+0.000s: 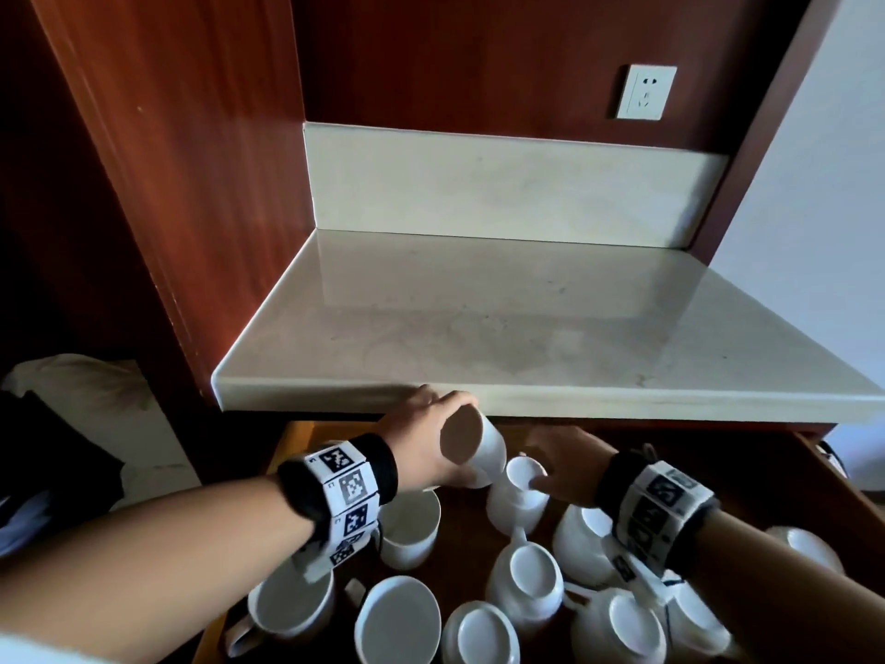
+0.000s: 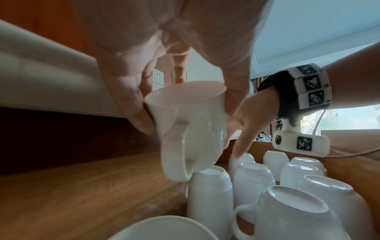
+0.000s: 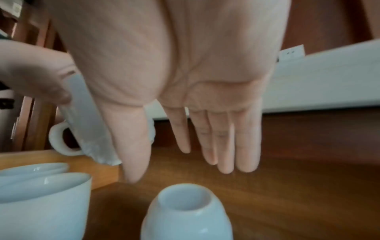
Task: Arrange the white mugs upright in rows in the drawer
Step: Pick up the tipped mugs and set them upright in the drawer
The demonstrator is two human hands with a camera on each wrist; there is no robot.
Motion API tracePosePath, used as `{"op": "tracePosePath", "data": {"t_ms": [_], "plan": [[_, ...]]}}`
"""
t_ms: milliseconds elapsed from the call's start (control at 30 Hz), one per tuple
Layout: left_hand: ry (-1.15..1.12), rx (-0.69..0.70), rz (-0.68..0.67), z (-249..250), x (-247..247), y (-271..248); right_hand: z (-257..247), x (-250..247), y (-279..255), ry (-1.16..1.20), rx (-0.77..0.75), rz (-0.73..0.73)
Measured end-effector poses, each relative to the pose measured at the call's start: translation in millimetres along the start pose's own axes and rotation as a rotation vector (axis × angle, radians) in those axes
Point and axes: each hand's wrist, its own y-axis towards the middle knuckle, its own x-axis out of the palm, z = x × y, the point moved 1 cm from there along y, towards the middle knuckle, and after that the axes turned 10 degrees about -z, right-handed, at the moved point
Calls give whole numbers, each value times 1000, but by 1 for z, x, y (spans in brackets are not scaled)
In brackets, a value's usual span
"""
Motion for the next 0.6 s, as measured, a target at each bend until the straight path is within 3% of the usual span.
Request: {"op": "tracePosePath", "data": {"t_ms": [100, 200, 333, 600], "plan": [[39, -25, -25, 6, 8, 5, -8, 14, 18, -57, 42, -195], [73, -28, -81, 11, 15, 7, -17, 17, 31, -100, 95, -297], [212, 47, -94, 13, 22, 11, -20, 23, 39, -95, 187, -291], [386, 47, -235, 9, 31, 17, -14, 15, 31, -82, 165, -217]]}}
